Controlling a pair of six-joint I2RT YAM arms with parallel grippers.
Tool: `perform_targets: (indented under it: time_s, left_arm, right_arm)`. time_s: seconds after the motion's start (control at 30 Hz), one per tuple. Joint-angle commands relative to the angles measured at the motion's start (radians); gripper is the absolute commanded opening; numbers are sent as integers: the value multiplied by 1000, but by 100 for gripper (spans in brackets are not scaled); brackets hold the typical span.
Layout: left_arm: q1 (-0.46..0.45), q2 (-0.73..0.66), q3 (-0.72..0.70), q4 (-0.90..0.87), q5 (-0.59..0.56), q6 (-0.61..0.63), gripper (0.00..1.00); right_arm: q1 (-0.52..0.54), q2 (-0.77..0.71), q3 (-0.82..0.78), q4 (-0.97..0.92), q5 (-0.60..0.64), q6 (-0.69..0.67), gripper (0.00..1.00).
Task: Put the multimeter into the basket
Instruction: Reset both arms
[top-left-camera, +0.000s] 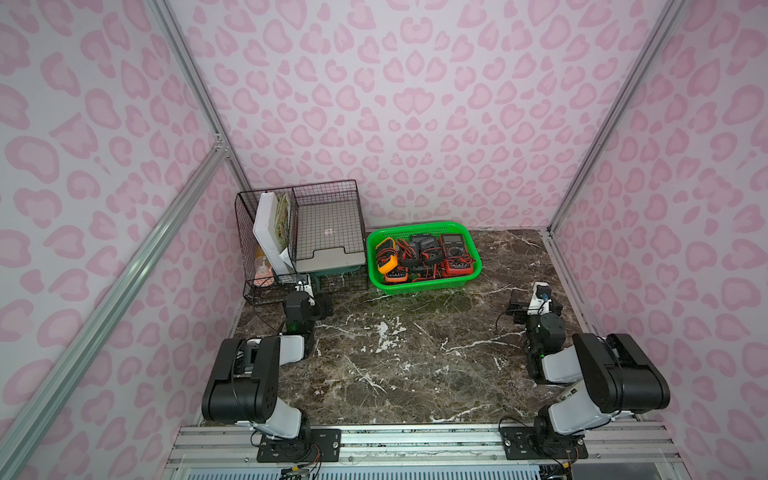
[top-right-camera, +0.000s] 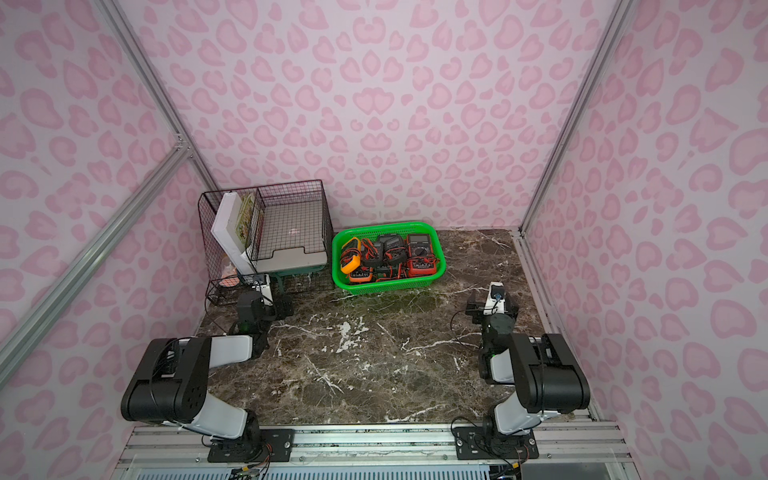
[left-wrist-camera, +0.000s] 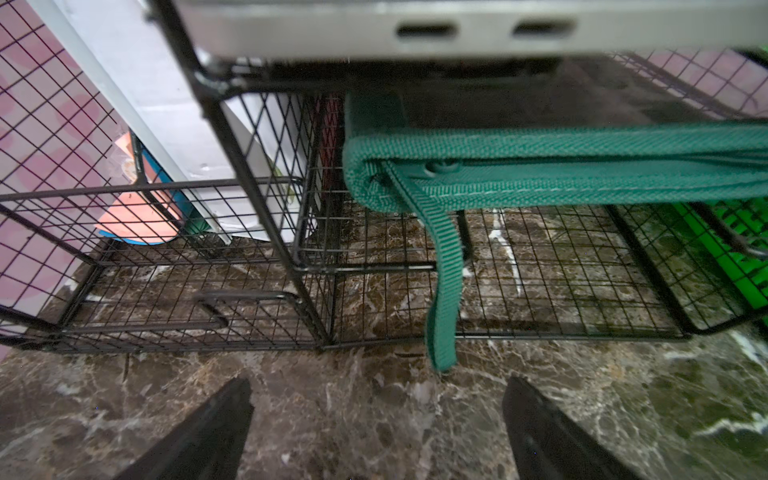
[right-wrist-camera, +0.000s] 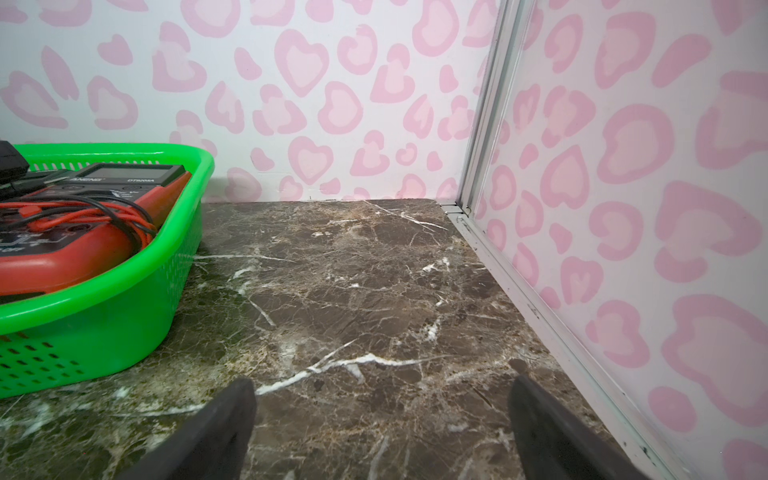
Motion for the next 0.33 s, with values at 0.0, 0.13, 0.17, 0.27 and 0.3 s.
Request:
perform_targets:
  time_s: [0.0, 0.13, 0.17, 0.27, 0.3]
  left_arm:
    - [2, -3, -2, 13, 2, -6, 98]
    - [2, -3, -3, 13, 1, -5, 99]
    - [2, -3, -2, 14, 1, -5, 99]
    - [1, -3, -2, 14, 1, -5, 99]
    - [2, -4, -3, 14, 1, -6, 98]
  right_arm:
    - [1, -3, 0, 27, -3, 3, 100]
    - [1, -4, -1, 27, -4, 3, 100]
    - [0, -4, 0, 26, -3, 3, 100]
    - [0, -2, 3, 21, -9, 6, 100]
    - [-7, -4, 1, 19, -18, 6, 100]
